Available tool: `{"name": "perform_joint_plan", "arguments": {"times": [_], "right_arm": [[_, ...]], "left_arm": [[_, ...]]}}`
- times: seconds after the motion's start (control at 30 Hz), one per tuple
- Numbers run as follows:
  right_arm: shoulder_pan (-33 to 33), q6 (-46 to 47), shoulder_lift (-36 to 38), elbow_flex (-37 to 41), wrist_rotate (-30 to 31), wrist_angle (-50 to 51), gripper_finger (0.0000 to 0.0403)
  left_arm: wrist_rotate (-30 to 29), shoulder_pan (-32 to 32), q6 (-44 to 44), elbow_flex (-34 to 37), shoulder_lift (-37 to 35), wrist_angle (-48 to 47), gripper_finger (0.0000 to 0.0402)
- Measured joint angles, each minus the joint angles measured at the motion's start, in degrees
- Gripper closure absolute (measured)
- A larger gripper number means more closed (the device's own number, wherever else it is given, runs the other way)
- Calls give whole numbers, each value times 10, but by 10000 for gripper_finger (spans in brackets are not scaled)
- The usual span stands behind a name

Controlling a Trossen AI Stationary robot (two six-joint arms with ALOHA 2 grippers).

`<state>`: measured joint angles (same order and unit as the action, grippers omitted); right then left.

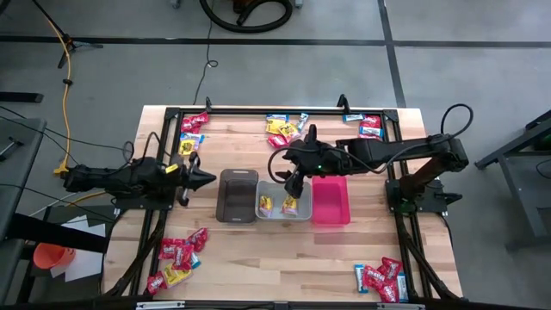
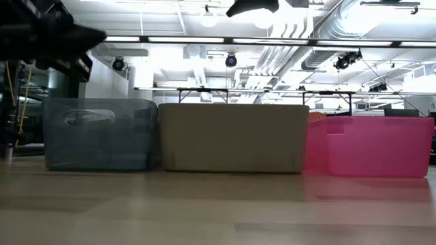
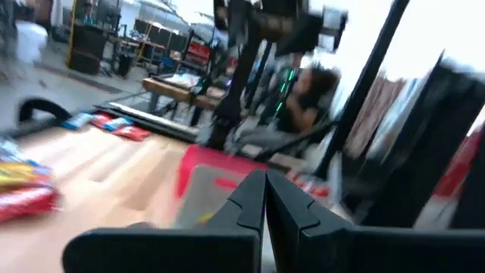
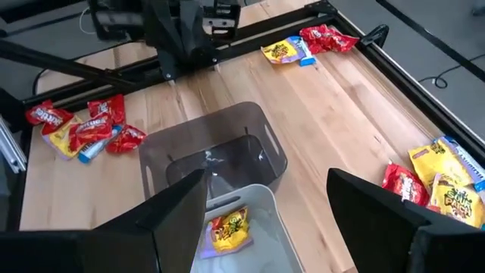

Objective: Sort candy
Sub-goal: Put the yellow candy into the gray bin

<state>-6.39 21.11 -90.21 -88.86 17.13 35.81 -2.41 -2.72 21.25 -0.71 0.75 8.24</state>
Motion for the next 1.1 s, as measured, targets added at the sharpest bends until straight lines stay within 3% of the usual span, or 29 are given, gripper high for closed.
{"name": "perform_joint_plan", "arguments": {"times": [0.1,0.23,0.4,0.53,0.7,0.83,0.93,1.1], "right_arm": [[0,14,4,0,0,5,135],[0,15,16,0,2,22,135],[12,10,45,0,23,70,135],[32,8,72,0,40,134,135],[62,5,112,17,65,223,135],[83,9,178,96,66,232,135],[92,20,251,189,60,203,135],[110,35,369,348,4,78,135]], "left_arm": [[-25,0,55,0,0,71,401],[-58,0,57,-9,13,167,401],[-108,3,56,-95,109,123,400],[-112,27,55,-221,257,4,389],[-99,113,15,-423,442,-278,351],[-97,198,-16,-549,555,-477,305],[-102,249,12,-595,608,-561,265],[-108,315,106,-599,661,-665,210]]}}
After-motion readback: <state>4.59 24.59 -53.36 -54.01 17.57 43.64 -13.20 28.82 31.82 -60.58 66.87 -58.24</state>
